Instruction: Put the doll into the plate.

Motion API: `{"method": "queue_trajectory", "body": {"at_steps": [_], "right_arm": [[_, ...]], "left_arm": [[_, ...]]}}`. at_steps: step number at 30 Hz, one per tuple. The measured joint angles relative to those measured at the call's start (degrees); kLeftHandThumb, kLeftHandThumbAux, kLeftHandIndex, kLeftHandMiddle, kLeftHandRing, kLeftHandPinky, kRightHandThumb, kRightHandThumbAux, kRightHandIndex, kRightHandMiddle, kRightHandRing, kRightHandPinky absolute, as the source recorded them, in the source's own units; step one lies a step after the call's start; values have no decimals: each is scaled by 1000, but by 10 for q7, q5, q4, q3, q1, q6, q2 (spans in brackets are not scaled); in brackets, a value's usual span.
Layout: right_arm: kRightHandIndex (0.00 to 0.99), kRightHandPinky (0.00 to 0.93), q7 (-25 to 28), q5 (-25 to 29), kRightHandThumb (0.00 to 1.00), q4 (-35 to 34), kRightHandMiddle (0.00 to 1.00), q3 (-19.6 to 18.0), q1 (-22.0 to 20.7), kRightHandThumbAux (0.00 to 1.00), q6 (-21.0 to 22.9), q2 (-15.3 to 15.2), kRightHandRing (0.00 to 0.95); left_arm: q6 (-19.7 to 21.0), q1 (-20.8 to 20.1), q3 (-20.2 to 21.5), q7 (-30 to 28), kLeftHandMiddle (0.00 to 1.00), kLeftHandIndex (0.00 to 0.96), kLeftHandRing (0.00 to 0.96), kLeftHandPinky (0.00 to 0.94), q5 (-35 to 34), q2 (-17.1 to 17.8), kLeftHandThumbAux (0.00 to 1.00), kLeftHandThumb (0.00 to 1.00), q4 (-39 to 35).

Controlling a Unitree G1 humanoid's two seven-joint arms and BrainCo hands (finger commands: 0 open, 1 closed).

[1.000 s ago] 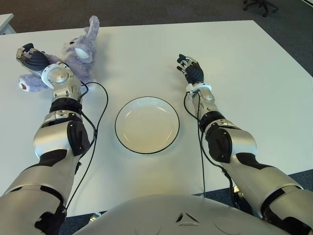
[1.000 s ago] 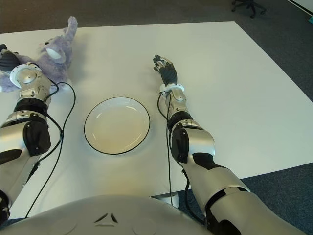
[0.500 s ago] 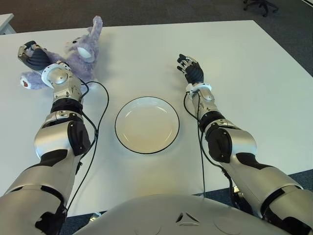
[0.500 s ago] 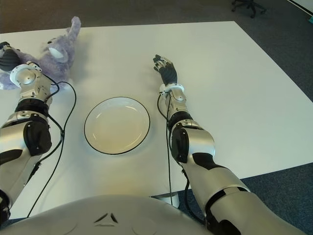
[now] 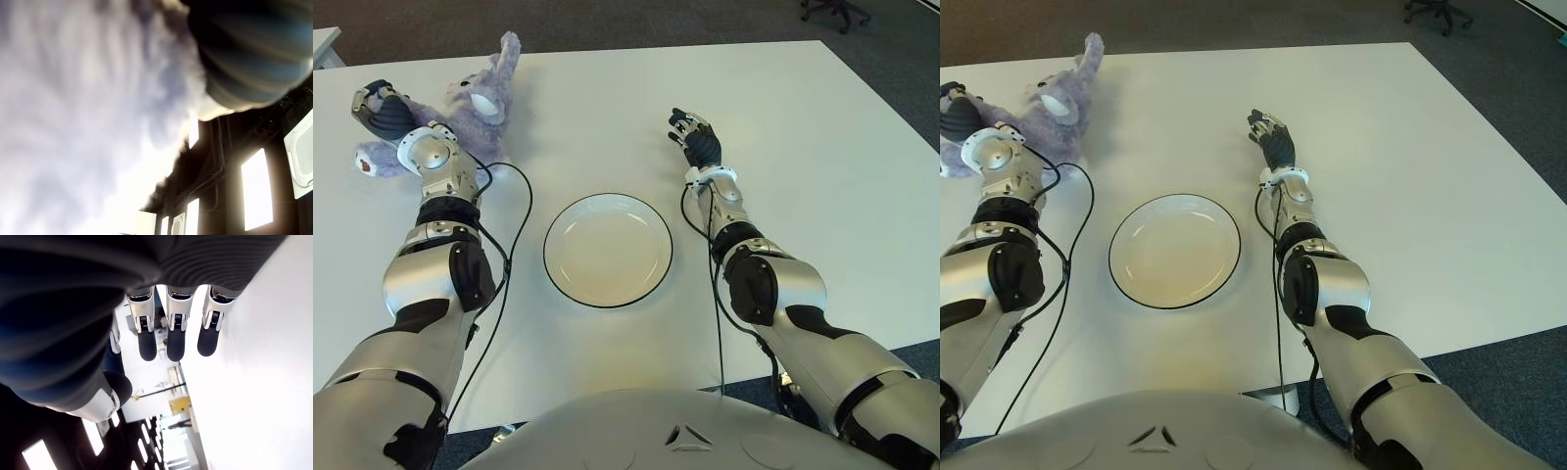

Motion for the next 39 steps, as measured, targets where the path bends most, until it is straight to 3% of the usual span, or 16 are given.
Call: {"method": "queue_trajectory", "body": {"at_steps": [39], "right_arm": [[401, 152, -32, -9, 697, 0, 164, 11, -2, 725, 0, 4, 131]], "left_arm": [[23, -14, -54, -51, 857, 439, 872, 856, 25, -2, 711, 699, -7]]}}
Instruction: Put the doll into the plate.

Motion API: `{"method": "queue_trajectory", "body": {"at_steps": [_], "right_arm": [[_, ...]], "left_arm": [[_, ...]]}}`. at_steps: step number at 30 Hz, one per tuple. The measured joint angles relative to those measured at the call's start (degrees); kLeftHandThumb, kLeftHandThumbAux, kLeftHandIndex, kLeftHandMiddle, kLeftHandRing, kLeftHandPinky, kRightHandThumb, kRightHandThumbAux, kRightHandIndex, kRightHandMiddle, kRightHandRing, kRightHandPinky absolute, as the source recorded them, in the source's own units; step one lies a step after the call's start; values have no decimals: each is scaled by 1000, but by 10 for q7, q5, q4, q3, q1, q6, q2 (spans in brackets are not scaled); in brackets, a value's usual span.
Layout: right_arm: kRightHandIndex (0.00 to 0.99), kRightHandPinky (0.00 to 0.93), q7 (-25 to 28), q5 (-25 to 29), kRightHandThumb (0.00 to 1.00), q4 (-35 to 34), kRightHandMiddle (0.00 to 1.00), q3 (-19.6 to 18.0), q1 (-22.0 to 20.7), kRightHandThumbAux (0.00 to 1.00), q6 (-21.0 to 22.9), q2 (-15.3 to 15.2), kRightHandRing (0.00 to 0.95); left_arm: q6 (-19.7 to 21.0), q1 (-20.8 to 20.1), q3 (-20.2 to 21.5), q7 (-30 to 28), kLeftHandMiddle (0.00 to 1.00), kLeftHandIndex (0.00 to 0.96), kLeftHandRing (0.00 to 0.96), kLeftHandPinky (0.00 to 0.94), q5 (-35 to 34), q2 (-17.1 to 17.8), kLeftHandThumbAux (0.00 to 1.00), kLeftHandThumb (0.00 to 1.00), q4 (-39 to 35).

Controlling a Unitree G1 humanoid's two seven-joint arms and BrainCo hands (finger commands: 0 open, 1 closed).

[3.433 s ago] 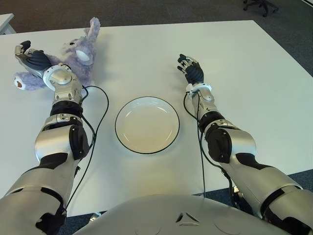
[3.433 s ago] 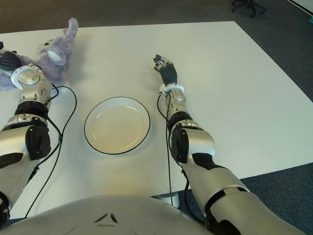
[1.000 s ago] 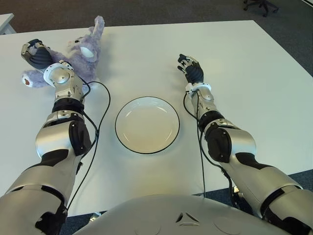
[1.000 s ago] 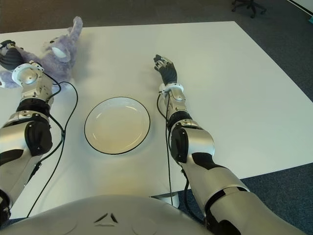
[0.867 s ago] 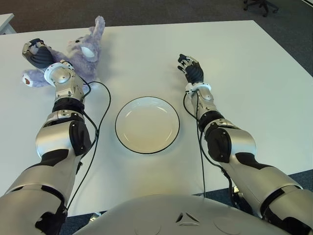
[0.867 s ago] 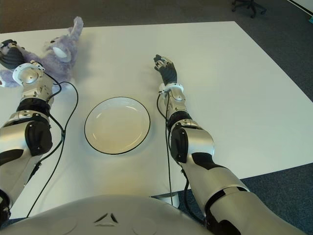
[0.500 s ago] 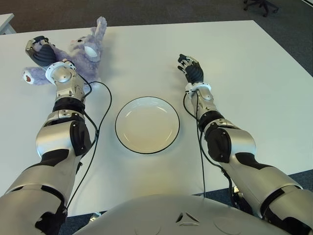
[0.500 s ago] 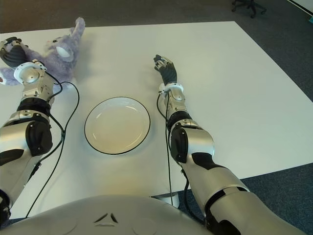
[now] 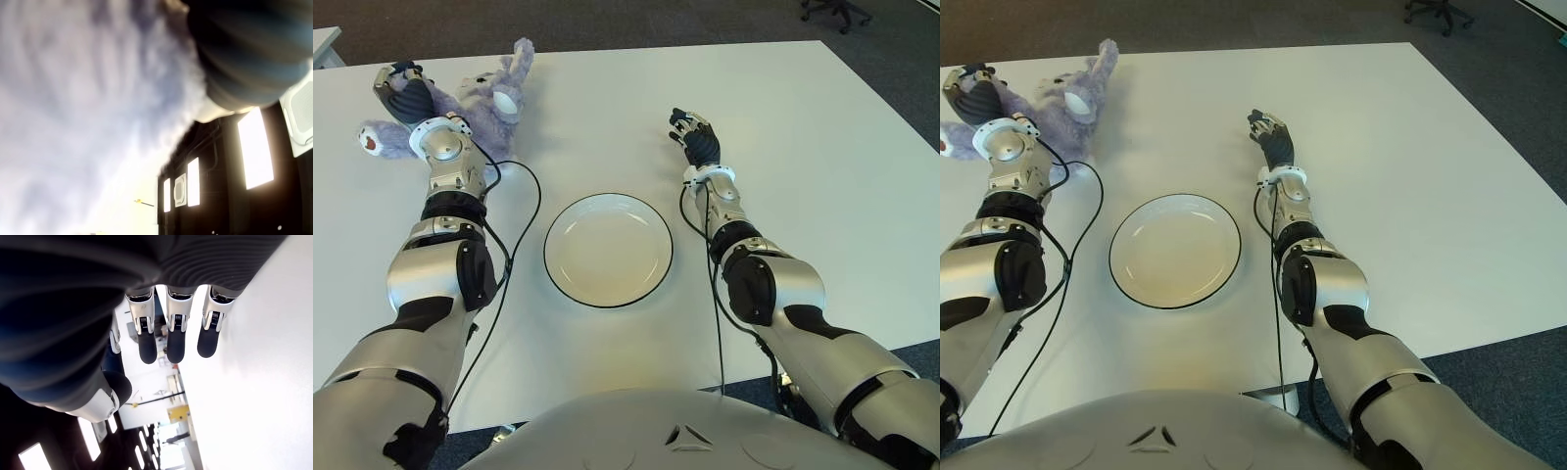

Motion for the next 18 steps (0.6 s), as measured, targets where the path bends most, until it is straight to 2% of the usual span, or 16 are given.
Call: {"method": "queue_trajectory", "body": {"at_steps": [18], "right_arm": [[400, 148, 11, 0, 695, 0, 149, -1, 1, 726, -3, 1, 125]], "left_arm": [[22, -16, -17, -20, 840, 439, 853, 843, 10, 1, 711, 702, -5]]}}
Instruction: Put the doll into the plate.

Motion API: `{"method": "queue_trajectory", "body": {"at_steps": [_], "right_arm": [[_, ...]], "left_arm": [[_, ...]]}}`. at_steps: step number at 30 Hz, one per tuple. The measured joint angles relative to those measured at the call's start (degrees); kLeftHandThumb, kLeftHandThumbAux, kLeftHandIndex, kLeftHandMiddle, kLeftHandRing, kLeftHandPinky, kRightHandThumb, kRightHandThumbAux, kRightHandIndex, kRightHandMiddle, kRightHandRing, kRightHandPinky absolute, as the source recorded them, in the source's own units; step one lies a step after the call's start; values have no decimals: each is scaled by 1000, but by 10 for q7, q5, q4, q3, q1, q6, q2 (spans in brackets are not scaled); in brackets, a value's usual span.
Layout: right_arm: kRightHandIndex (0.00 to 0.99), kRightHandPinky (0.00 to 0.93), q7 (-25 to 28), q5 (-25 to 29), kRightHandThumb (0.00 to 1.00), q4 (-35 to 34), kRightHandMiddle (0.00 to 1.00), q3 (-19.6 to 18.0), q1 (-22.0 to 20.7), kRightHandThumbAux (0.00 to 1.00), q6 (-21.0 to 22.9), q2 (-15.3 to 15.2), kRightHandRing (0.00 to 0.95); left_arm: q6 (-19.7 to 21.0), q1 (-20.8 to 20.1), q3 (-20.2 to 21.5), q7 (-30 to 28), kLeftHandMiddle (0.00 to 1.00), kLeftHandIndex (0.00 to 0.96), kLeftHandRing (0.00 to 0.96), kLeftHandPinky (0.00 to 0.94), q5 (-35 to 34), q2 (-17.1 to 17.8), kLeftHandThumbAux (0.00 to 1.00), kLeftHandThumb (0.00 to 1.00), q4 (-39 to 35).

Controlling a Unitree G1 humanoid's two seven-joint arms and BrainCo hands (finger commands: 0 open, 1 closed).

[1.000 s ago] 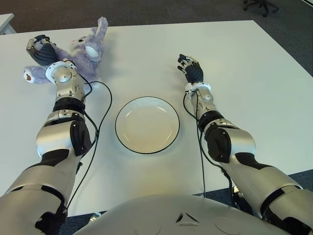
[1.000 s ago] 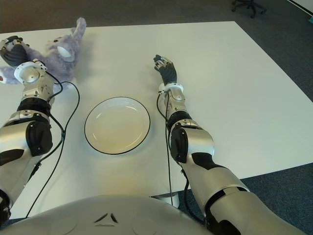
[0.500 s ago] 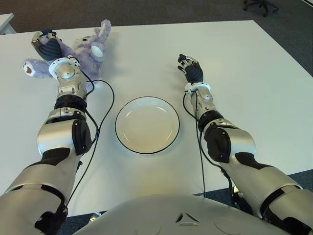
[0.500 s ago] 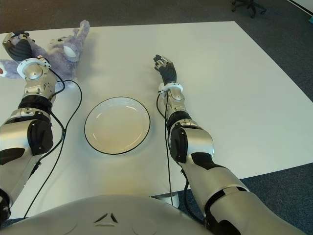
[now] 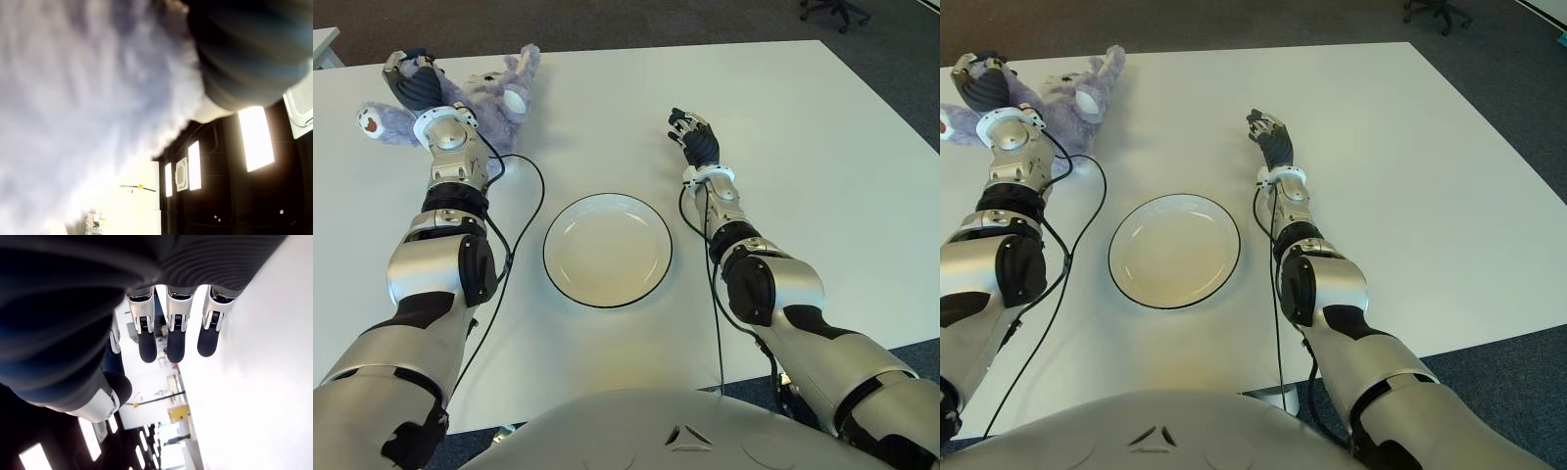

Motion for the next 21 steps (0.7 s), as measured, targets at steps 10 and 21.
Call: {"method": "queue_trajectory", "body": {"at_steps": [10, 21], "right_arm": [[401, 153, 0, 0, 696, 1, 160, 0, 1, 725, -2, 0, 129], [401, 164, -1, -2, 697, 1, 157, 1, 2, 725, -6, 0, 127]], "left_arm": [[1, -13, -5, 0, 840, 442, 858, 868, 9, 0, 708, 704, 0], [14, -33, -25, 39, 832, 442, 843, 855, 44, 0, 705, 705, 1]]}}
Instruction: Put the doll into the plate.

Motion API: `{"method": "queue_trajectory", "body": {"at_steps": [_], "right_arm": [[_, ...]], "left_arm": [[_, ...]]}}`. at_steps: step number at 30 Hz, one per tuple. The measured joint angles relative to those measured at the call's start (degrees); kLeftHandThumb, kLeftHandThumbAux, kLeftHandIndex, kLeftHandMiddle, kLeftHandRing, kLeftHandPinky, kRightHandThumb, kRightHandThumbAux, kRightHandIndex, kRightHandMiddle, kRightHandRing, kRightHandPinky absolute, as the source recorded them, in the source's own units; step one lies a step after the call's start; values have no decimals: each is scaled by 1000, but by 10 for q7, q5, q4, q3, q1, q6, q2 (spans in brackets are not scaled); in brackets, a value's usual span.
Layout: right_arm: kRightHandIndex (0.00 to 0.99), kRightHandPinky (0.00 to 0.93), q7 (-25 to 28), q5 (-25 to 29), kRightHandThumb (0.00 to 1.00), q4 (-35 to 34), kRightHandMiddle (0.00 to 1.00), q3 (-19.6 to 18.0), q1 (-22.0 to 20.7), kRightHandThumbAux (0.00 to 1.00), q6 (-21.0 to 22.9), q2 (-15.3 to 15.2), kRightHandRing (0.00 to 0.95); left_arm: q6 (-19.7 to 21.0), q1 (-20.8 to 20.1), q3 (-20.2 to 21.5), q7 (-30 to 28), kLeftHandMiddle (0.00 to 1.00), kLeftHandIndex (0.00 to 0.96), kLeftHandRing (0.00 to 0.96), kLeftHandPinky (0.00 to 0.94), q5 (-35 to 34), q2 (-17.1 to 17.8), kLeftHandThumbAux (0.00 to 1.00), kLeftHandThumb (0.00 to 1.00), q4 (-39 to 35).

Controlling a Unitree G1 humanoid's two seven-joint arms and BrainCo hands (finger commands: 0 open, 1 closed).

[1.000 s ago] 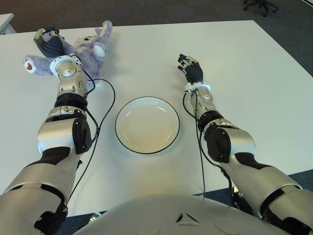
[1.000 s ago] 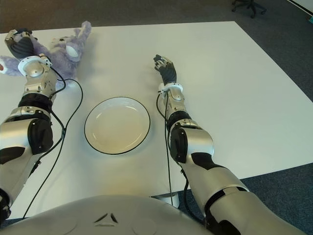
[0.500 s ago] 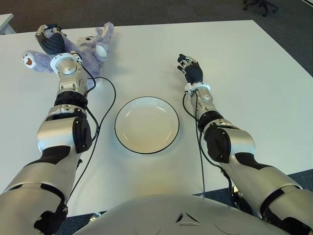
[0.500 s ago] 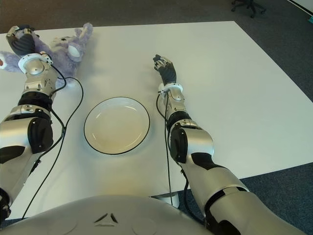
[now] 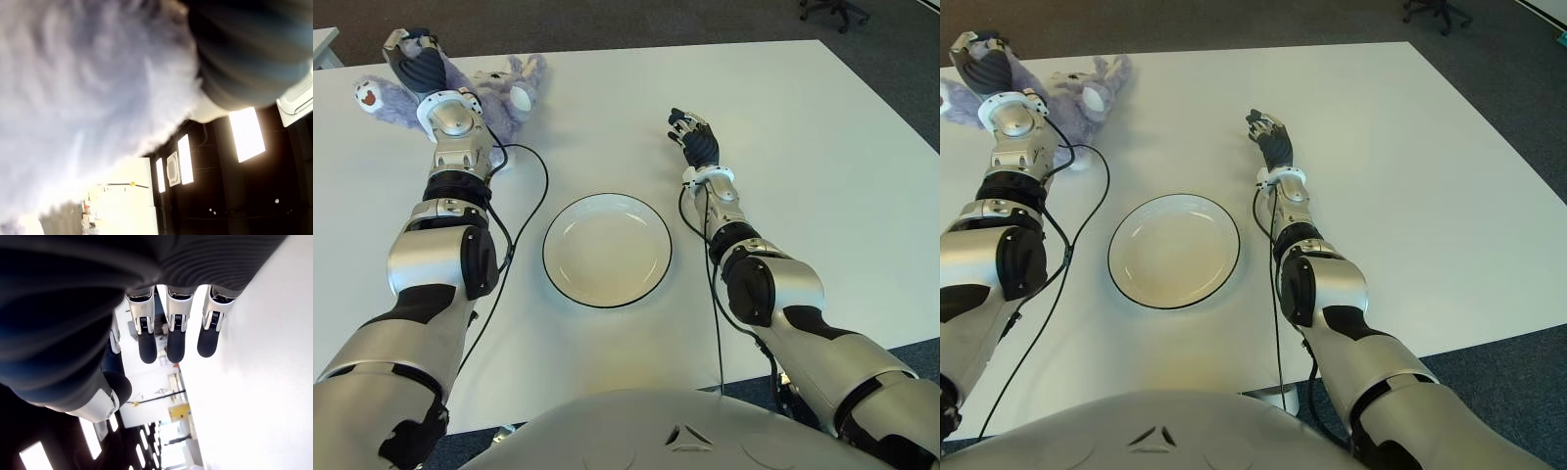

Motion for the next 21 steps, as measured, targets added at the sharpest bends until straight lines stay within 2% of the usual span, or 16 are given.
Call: {"method": "queue_trajectory", "body": {"at_steps": [16, 20, 21], "right_arm": [[399, 155, -5, -2, 697, 0, 141, 2, 0, 728, 0, 0, 121], [400, 155, -5, -6, 696, 0, 141, 6, 0, 727, 0, -1, 120], [400, 155, -5, -9, 696, 0, 141, 10, 0, 727, -1, 0, 120]], "left_arm": [[47, -28, -23, 24, 848, 442, 853, 866, 33, 1, 704, 705, 3], [52, -35, -29, 20, 846, 443, 850, 858, 35, 0, 704, 706, -4], [55, -37, -38, 2, 845, 443, 850, 857, 35, 0, 704, 706, -7]]}}
